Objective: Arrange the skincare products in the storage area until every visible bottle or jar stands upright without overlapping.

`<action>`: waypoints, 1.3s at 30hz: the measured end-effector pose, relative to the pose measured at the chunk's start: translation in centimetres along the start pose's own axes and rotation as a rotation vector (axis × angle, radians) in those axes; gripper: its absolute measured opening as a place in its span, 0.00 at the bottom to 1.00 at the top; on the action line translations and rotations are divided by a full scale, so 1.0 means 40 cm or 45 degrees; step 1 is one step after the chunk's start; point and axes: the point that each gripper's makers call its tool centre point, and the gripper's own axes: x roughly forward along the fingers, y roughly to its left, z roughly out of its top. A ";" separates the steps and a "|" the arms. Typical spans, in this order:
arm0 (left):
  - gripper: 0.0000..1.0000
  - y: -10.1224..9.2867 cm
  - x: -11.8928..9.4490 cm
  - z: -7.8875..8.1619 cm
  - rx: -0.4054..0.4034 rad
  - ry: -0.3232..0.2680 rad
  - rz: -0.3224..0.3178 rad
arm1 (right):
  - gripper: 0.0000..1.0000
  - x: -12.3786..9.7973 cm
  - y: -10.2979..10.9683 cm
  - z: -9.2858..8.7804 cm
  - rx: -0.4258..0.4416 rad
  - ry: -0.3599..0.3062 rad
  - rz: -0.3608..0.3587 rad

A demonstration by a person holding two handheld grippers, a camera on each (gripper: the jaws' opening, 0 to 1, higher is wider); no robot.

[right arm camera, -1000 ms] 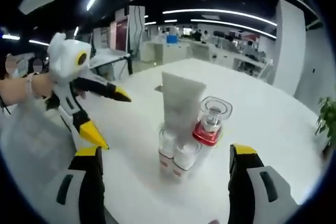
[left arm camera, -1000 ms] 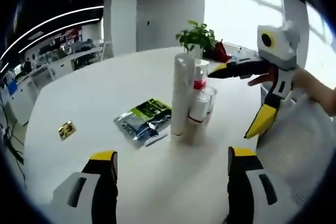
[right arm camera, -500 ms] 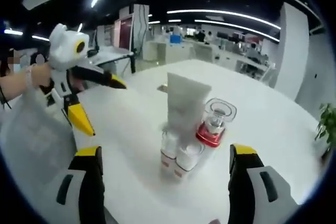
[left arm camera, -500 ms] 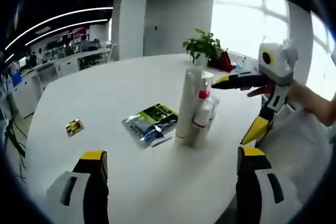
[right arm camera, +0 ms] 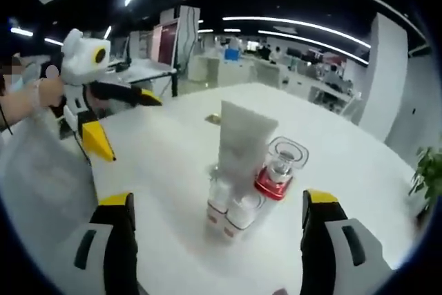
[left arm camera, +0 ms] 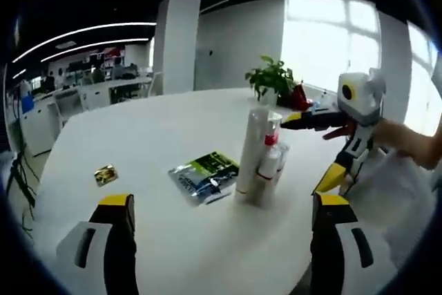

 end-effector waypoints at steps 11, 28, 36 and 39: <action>0.99 0.011 -0.015 -0.023 0.004 0.032 0.037 | 1.00 0.005 0.011 -0.006 -0.030 0.021 0.005; 0.99 0.041 -0.033 -0.041 0.022 0.078 0.139 | 1.00 0.006 0.005 -0.006 -0.013 0.014 -0.016; 0.99 0.037 -0.030 -0.055 0.026 0.106 0.140 | 1.00 -0.001 -0.006 0.005 -0.014 -0.012 -0.038; 0.99 0.036 -0.029 -0.058 0.022 0.112 0.138 | 1.00 -0.004 -0.007 0.013 -0.015 -0.028 -0.045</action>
